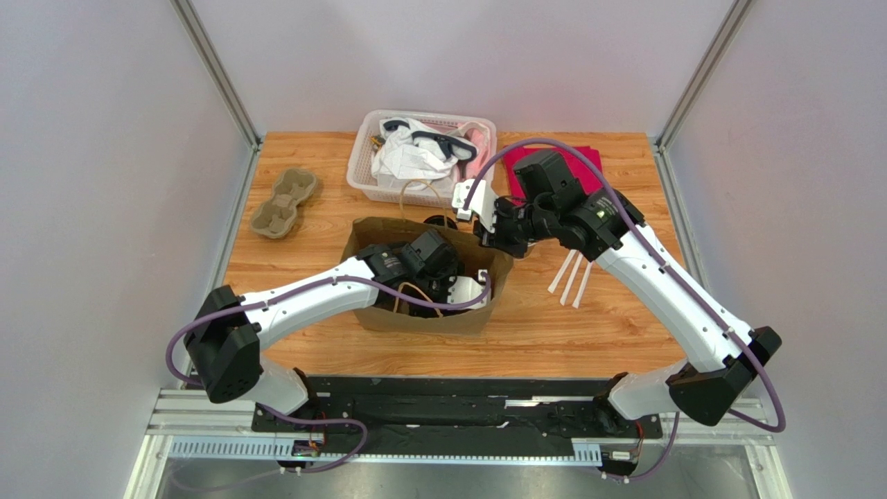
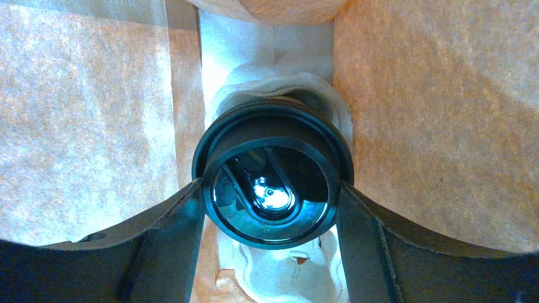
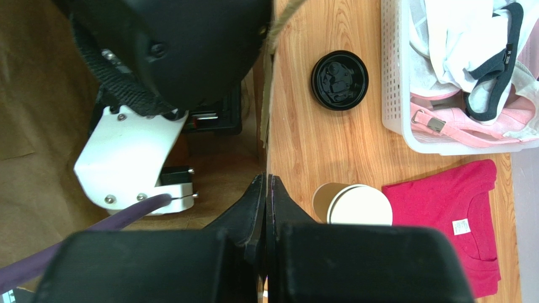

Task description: Pack the takeout coffee

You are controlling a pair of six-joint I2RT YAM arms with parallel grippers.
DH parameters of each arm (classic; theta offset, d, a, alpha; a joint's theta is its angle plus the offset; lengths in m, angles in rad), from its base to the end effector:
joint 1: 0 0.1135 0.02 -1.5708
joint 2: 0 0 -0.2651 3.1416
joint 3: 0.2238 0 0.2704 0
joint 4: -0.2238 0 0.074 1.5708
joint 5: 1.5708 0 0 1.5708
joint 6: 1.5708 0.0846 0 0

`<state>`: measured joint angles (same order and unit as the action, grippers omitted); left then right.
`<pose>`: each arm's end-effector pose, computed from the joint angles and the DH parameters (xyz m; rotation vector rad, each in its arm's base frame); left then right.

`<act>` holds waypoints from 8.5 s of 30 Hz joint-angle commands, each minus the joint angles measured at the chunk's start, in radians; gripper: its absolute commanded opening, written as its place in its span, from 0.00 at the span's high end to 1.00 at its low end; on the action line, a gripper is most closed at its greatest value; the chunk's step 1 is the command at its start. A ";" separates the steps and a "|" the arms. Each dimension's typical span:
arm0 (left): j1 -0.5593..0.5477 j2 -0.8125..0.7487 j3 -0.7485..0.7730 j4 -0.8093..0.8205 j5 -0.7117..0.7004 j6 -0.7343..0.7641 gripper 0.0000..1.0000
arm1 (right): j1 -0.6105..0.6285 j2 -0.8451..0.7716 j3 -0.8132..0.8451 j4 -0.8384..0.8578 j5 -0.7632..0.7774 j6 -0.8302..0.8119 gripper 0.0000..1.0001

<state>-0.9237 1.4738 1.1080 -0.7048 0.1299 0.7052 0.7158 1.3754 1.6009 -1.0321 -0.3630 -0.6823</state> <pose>0.1949 -0.2761 0.2005 1.9562 1.7852 -0.2450 0.2203 0.2314 0.3805 -1.6437 1.6861 0.4467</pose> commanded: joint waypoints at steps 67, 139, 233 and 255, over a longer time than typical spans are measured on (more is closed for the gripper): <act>0.172 -0.233 0.541 -0.248 0.166 -0.299 0.02 | -0.073 0.096 0.102 -0.040 -0.085 -0.088 0.99; 0.689 -0.360 0.193 -0.009 0.079 -0.716 0.01 | 0.113 -0.049 0.085 0.000 0.259 0.164 0.35; 0.881 -0.291 0.623 0.139 0.427 -0.829 0.01 | -0.451 -0.085 0.275 0.685 -0.013 1.097 1.00; 0.620 -0.257 0.593 0.488 0.844 -1.036 0.24 | -0.013 -0.084 0.142 0.965 0.070 1.029 1.00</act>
<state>-0.2695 1.1942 1.6516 -0.2310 0.9337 -0.3534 0.6647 1.3067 1.7329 -0.1295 -0.3153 0.3649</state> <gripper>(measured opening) 0.771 0.015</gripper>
